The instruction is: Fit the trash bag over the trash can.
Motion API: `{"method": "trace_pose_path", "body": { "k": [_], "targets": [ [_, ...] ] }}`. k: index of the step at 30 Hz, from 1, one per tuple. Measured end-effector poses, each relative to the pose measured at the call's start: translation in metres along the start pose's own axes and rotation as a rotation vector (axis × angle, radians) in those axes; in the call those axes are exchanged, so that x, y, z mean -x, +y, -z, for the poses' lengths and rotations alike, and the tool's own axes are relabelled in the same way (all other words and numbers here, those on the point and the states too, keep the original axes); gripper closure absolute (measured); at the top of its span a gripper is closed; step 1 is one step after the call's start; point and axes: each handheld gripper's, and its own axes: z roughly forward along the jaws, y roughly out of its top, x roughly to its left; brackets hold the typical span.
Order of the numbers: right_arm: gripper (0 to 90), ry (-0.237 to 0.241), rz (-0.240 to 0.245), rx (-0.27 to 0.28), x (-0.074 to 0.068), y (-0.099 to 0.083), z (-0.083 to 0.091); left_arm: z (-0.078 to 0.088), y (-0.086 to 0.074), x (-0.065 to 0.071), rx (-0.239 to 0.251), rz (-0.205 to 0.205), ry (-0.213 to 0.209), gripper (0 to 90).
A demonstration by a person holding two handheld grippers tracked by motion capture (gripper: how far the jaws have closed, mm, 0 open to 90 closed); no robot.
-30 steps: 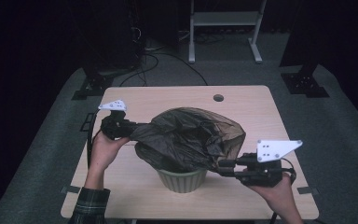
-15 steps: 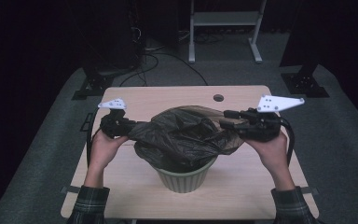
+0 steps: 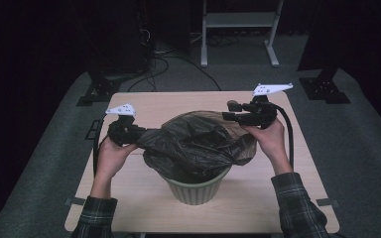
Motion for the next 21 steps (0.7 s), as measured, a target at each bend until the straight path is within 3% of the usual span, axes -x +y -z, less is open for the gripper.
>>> {"method": "trace_pose_path", "body": {
  "k": [2, 7, 13, 19, 21],
  "targets": [
    [53.5, 0.002, -0.007, -0.012, 0.003, -0.001, -0.005, 0.0, 0.0, 0.0, 0.002, 0.0, 0.0, 90.0],
    [88.3, 0.031, -0.001, -0.032, 0.005, -0.004, -0.012, 0.001, 0.002, 0.0, 0.006, -0.01, 0.016, 90.0],
    [89.9, -0.003, 0.002, -0.053, 0.004, -0.007, -0.022, -0.004, 0.0, -0.011, -0.027, -0.006, 0.109, 90.0],
    [89.9, -0.049, -0.009, -0.102, 0.006, -0.016, -0.039, -0.018, -0.012, -0.023, -0.102, 0.021, 0.149, 90.0],
    [89.9, -0.057, -0.017, -0.121, 0.008, -0.022, -0.045, -0.023, -0.019, -0.026, -0.129, 0.035, 0.145, 90.0]
  ]
}}
